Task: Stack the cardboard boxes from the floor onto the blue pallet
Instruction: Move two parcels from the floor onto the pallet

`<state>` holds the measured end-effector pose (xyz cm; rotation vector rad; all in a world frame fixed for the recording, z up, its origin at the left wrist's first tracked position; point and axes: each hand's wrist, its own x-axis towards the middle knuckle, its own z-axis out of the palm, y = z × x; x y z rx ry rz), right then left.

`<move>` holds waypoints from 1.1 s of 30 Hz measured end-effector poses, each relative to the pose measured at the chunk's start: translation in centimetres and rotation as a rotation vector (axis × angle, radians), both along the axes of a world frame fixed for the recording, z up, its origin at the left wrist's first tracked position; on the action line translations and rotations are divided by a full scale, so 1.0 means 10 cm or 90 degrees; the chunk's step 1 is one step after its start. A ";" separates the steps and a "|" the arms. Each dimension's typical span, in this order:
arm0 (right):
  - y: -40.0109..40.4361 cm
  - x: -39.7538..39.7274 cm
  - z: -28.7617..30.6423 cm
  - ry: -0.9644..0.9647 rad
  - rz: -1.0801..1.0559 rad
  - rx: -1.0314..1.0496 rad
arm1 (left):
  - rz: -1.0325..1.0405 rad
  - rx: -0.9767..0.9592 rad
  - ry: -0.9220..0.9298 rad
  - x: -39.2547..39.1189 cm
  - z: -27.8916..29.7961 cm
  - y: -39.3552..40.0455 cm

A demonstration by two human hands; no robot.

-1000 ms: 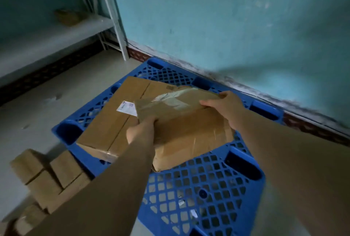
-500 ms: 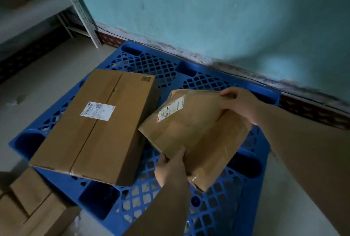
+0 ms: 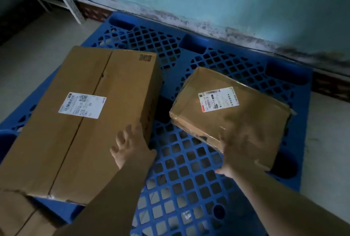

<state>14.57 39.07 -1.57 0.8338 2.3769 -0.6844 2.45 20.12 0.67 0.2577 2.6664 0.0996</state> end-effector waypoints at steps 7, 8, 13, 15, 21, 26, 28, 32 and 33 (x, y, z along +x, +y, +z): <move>-0.19 -0.73 -0.75 -0.009 0.146 0.176 | -0.026 0.006 0.050 -0.53 -0.47 0.13; -0.24 -0.87 -0.75 0.000 0.151 0.173 | -0.030 0.008 0.054 -0.59 -0.51 0.15; -0.31 -1.38 -0.84 -0.036 0.072 0.211 | -0.052 0.017 0.104 -0.89 -0.68 0.23; -0.20 -1.44 -0.86 -0.056 0.015 0.204 | -0.055 0.022 0.105 -1.00 -0.72 0.21; -0.10 -1.44 -0.90 -0.074 0.026 0.182 | -0.148 0.040 0.160 -0.88 -0.88 0.04; -0.13 -1.51 -0.88 -0.087 0.073 0.206 | -0.160 0.057 0.156 -0.91 -0.87 0.01; -0.14 -1.46 -0.88 -0.088 0.090 0.215 | -0.170 0.058 0.145 -0.89 -0.85 -0.02; -0.17 -1.38 -0.88 -0.075 0.131 0.229 | -0.195 0.063 0.140 -0.71 -0.85 -0.09; -0.18 -1.38 -0.87 -0.078 0.134 0.229 | -0.207 0.068 0.143 -0.67 -0.86 -0.13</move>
